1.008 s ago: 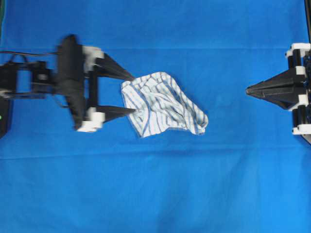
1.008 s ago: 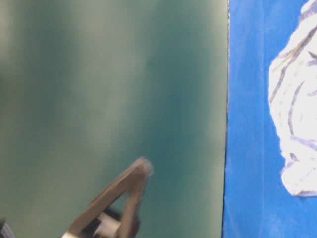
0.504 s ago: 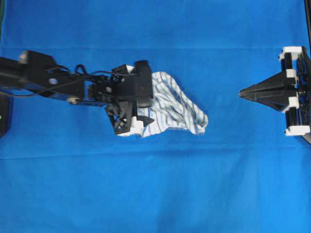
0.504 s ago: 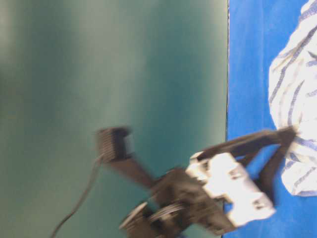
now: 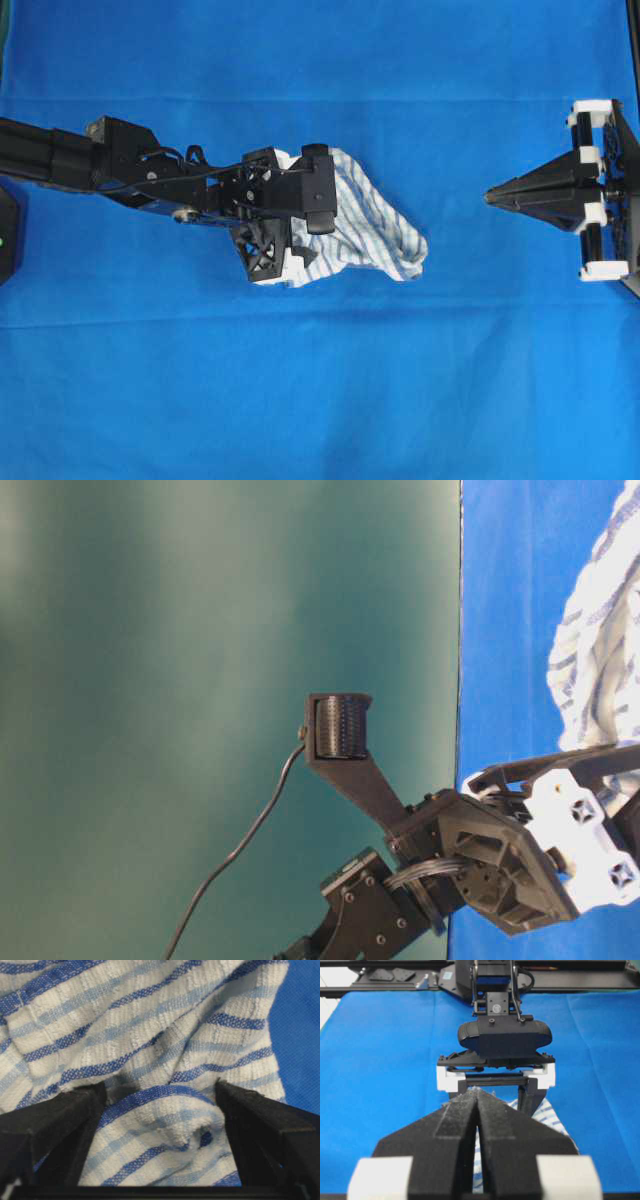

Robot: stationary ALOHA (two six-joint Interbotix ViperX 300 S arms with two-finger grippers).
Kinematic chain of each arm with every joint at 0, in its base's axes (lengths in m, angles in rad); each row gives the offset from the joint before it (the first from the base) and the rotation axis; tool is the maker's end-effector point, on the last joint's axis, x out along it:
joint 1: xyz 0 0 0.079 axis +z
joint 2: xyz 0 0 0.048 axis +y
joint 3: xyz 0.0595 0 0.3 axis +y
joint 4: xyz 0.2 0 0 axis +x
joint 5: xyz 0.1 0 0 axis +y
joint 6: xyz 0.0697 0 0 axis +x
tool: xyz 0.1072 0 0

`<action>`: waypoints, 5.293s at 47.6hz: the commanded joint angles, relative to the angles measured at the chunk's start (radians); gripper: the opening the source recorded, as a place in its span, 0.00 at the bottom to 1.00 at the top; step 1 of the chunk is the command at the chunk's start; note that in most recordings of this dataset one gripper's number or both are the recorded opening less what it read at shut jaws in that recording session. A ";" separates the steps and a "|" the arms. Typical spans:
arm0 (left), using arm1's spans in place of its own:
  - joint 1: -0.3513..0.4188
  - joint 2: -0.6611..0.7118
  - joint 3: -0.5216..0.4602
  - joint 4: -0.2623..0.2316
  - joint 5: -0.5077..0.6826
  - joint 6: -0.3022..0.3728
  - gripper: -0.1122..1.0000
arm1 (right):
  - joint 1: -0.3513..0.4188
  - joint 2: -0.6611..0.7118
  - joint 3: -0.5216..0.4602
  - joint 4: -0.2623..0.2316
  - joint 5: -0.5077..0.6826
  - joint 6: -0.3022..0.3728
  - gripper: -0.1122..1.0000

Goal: Hand over the towel.
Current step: 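Reach the left gripper to the striped towel and grasp its edge, then lift the towel with the left gripper toward the table center, then move the right gripper to the held towel and grasp it, then open the left gripper and withdraw it, leaving towel in right gripper, then lower the towel with the right gripper and release it on the table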

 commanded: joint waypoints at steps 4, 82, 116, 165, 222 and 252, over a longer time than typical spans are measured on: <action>0.011 -0.017 -0.021 0.000 0.063 0.012 0.68 | -0.002 0.005 -0.020 0.000 -0.006 0.000 0.10; 0.017 -0.597 0.097 0.000 -0.333 0.046 0.15 | -0.021 0.118 -0.064 0.002 -0.218 0.000 0.10; 0.017 -0.594 0.100 -0.002 -0.337 0.046 0.15 | -0.040 0.614 -0.420 0.067 -0.316 0.078 0.76; 0.002 -0.595 0.101 -0.002 -0.376 0.031 0.15 | -0.040 0.747 -0.577 0.063 -0.255 0.061 0.24; -0.026 -0.940 0.364 -0.005 -0.357 0.021 0.94 | -0.018 0.341 -0.267 0.064 -0.138 0.069 0.24; -0.026 -0.936 0.364 -0.005 -0.357 0.025 0.94 | -0.080 0.908 -0.687 0.055 0.492 0.072 0.24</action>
